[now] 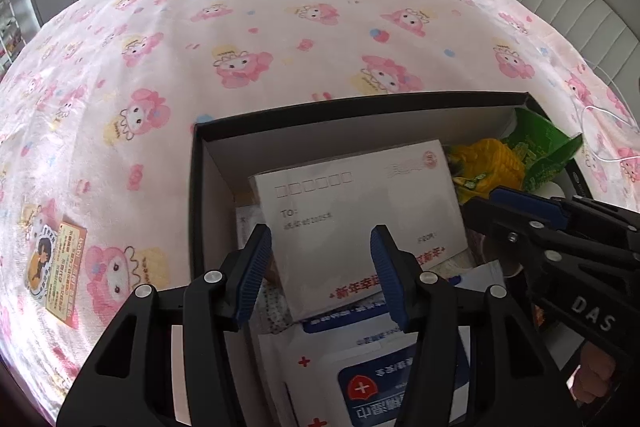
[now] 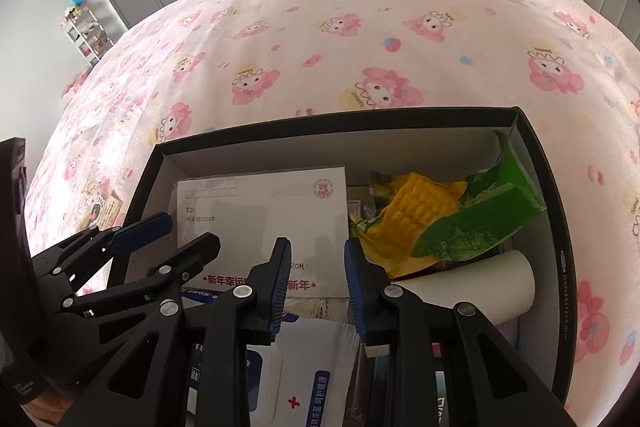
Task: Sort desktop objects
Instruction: 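Lower the envelope into the box and open the left gripper, then withdraw both tools from the box toward the sticker and card, then lower both grippers onto the cartoon sticker and the orange card, then grasp the cartoon-girl sticker with the left gripper while the right gripper grasps the orange card, then carry the sticker in the left gripper while the right gripper carries the card into the box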
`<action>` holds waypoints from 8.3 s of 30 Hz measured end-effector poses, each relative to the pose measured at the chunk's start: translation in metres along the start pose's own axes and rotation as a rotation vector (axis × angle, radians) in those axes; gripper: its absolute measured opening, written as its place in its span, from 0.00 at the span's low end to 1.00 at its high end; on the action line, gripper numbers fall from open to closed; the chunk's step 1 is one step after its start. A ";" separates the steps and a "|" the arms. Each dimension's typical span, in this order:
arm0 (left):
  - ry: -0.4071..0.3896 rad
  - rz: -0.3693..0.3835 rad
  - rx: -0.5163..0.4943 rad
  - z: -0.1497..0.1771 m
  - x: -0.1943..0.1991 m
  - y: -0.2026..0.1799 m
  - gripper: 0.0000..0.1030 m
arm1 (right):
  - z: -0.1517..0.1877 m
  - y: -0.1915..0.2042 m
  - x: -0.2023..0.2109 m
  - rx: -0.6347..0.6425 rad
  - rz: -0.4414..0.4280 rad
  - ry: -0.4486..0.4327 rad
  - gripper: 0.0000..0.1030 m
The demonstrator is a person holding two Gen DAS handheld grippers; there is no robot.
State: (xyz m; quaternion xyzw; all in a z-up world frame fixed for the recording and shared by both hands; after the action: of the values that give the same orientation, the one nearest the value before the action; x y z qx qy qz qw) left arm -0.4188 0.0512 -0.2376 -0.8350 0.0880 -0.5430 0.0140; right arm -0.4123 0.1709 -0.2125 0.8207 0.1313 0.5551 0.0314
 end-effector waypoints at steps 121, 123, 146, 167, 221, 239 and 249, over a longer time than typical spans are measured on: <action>-0.238 -0.014 0.465 0.160 0.129 0.288 0.38 | 0.075 0.309 -0.022 0.269 -0.070 -0.111 0.41; -0.205 0.001 0.483 0.151 0.104 0.299 0.36 | 0.066 0.307 -0.049 0.251 -0.079 -0.073 0.40; -0.144 0.092 0.598 0.148 0.046 0.309 0.07 | 0.056 0.309 -0.112 0.223 -0.216 0.058 0.29; -0.099 0.016 0.602 0.180 0.045 0.317 0.24 | 0.093 0.298 -0.122 0.204 -0.229 0.167 0.35; 0.061 0.090 0.393 0.318 0.109 0.113 0.32 | 0.277 0.167 0.022 0.107 -0.114 0.180 0.34; 0.049 0.184 0.354 0.307 0.105 0.091 0.22 | 0.278 0.173 0.013 0.178 -0.080 0.183 0.35; -0.015 0.219 0.295 0.283 0.141 0.060 0.20 | 0.251 0.154 0.068 0.133 -0.131 0.051 0.33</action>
State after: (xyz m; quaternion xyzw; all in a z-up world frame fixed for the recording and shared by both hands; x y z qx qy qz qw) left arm -0.1139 -0.0516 -0.2327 -0.8134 0.0977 -0.5391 0.1958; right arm -0.1303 0.0632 -0.2163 0.7963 0.2223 0.5625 0.0097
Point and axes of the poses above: each gripper's, at about its wrist camera, not at the fingertips, and x roughly against the way its jaws point, y to its left, z to its underside, the point moved 6 cm from there along -x, roughly the way its jaws point, and after that the axes turned 5 degrees about y, right-handed, at the moved point
